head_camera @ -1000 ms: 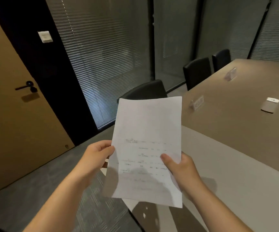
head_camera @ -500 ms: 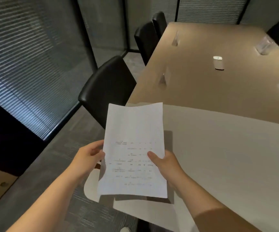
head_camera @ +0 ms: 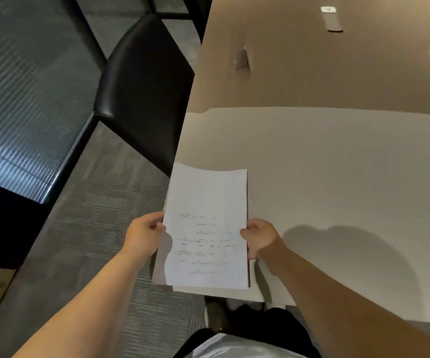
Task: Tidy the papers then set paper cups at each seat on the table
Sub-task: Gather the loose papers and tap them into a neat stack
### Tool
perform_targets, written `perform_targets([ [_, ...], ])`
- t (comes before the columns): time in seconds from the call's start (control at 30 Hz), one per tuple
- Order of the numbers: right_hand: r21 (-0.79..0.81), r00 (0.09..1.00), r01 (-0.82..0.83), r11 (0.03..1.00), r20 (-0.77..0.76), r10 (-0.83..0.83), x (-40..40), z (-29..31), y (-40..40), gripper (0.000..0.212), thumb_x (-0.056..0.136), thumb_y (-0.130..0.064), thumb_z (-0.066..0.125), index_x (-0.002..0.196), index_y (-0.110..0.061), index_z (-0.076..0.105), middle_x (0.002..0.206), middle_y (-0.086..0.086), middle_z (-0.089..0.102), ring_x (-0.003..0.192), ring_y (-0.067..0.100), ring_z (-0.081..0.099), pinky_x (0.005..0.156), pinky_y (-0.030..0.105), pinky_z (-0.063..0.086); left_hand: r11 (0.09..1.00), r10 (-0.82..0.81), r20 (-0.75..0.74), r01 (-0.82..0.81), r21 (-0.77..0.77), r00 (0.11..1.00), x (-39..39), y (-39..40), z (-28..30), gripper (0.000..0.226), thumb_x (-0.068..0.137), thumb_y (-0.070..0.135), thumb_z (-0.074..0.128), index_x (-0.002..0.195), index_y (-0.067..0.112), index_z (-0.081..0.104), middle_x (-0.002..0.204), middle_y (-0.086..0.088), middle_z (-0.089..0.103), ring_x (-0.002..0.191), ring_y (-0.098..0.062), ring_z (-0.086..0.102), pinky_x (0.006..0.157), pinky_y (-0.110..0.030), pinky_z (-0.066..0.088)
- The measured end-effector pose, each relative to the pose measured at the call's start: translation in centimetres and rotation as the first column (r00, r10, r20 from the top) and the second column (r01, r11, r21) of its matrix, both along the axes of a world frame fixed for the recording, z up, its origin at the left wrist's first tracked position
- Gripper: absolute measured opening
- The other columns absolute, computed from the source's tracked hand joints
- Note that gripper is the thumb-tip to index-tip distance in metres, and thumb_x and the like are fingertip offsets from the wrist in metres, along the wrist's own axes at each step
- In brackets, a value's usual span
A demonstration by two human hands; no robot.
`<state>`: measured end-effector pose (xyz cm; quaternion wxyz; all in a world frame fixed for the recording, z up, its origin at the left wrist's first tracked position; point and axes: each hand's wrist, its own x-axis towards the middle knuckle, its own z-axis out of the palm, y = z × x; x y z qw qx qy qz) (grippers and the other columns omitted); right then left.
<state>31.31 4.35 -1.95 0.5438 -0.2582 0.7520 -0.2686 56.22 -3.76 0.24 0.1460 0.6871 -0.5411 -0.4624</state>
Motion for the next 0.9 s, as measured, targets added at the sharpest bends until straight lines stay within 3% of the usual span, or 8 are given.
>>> perform_targets([
  [0.1, -0.005, 0.999, -0.006, 1.0, -0.041, 0.006, 1.0, -0.1, 0.7, 0.022, 0.089, 0.0, 0.048, 0.106, -0.005, 0.061, 0.095, 0.017, 0.07, 0.068, 0.02, 0.067, 0.046, 0.021, 0.054, 0.999, 0.035, 0.041, -0.036, 0.028, 0.999, 1.0, -0.1, -1.3, 0.036, 0.095, 0.002, 0.051, 0.117, 0.022, 0.069, 0.092, 0.001, 0.071, 0.088, -0.024, 0.064, 0.078, -0.04, 0.053],
  [0.13, -0.009, 0.997, -0.023, 1.0, -0.071, 0.022, 1.3, 0.0, 0.8, 0.025, 0.089, 0.003, 0.045, 0.107, -0.005, 0.06, 0.093, 0.018, 0.07, 0.065, 0.019, 0.063, 0.043, 0.017, 0.048, 0.999, 0.039, 0.058, -0.042, 0.034, 0.998, 1.3, -0.2, -1.6, 0.034, 0.095, 0.002, 0.052, 0.12, 0.02, 0.068, 0.092, 0.001, 0.069, 0.088, -0.023, 0.062, 0.078, -0.04, 0.053],
  [0.27, -0.052, 0.967, -0.066, 0.996, -0.251, 0.051, 1.9, -0.5, 0.3, 0.03, 0.084, 0.005, 0.043, 0.105, -0.006, 0.063, 0.086, 0.008, 0.067, 0.073, 0.021, 0.059, 0.058, 0.023, 0.046, 0.999, 0.028, 0.096, -0.032, 0.037, 0.995, 1.1, -0.7, -2.2, 0.035, 0.095, 0.001, 0.051, 0.12, 0.021, 0.067, 0.085, 0.005, 0.066, 0.076, -0.018, 0.059, 0.072, -0.039, 0.054],
  [0.4, -0.041, 0.924, -0.073, 0.997, -0.38, 0.052, 2.2, -1.0, 0.0, 0.034, 0.087, 0.001, 0.041, 0.11, -0.011, 0.064, 0.096, 0.0, 0.065, 0.08, 0.013, 0.052, 0.059, 0.013, 0.036, 0.999, -0.032, 0.134, 0.031, 0.011, 0.991, 0.5, -1.0, -2.5, 0.04, 0.096, -0.001, 0.049, 0.126, 0.02, 0.064, 0.078, 0.005, 0.063, 0.064, -0.013, 0.054, 0.053, -0.025, 0.044],
  [0.53, 0.006, 0.914, -0.052, 0.999, -0.404, 0.05, 1.9, -1.5, 0.0, 0.036, 0.089, -0.003, 0.042, 0.116, -0.015, 0.063, 0.089, -0.006, 0.061, 0.079, 0.009, 0.052, 0.058, 0.003, 0.03, 0.995, -0.093, 0.168, 0.096, -0.004, 0.981, 0.3, -1.1, -2.9, 0.039, 0.095, -0.002, 0.046, 0.119, 0.019, 0.068, 0.087, -0.018, 0.068, 0.069, -0.024, 0.051, 0.059, -0.029, 0.042],
  [0.7, 0.017, 0.9, -0.051, 0.999, -0.432, 0.053, 1.5, -1.8, 0.0, 0.037, 0.088, -0.003, 0.043, 0.116, -0.015, 0.064, 0.093, -0.004, 0.064, 0.08, 0.01, 0.051, 0.055, 0.001, 0.026, 0.987, -0.149, 0.17, 0.156, -0.026, 0.974, 0.0, -1.6, -3.1, 0.041, 0.095, -0.002, 0.045, 0.104, 0.031, 0.067, 0.088, -0.016, 0.069, 0.072, -0.024, 0.051, 0.058, -0.028, 0.041],
  [0.8, 0.006, 0.901, -0.034, 0.999, -0.433, 0.034, 1.1, -1.8, 0.0, 0.036, 0.089, -0.003, 0.043, 0.116, -0.015, 0.064, 0.101, 0.0, 0.068, 0.083, 0.012, 0.051, 0.056, 0.003, 0.03, 0.984, -0.17, 0.175, 0.178, -0.029, 0.97, -0.4, -1.5, -2.9, 0.036, 0.096, -0.001, 0.045, 0.102, 0.03, 0.063, 0.088, -0.006, 0.063, 0.078, -0.023, 0.052, 0.066, -0.032, 0.045],
  [0.9, -0.003, 0.91, -0.016, 1.0, -0.415, 0.014, 1.0, -1.7, 0.2, 0.037, 0.089, -0.003, 0.044, 0.119, -0.013, 0.062, 0.111, 0.005, 0.068, 0.096, 0.018, 0.059, 0.073, 0.016, 0.04, 0.982, -0.177, 0.202, 0.187, -0.032, 0.963, -0.6, -1.4, -3.2, 0.03, 0.097, 0.001, 0.046, 0.113, 0.018, 0.064, 0.098, -0.006, 0.064, 0.086, -0.024, 0.055, 0.07, -0.031, 0.044],
])
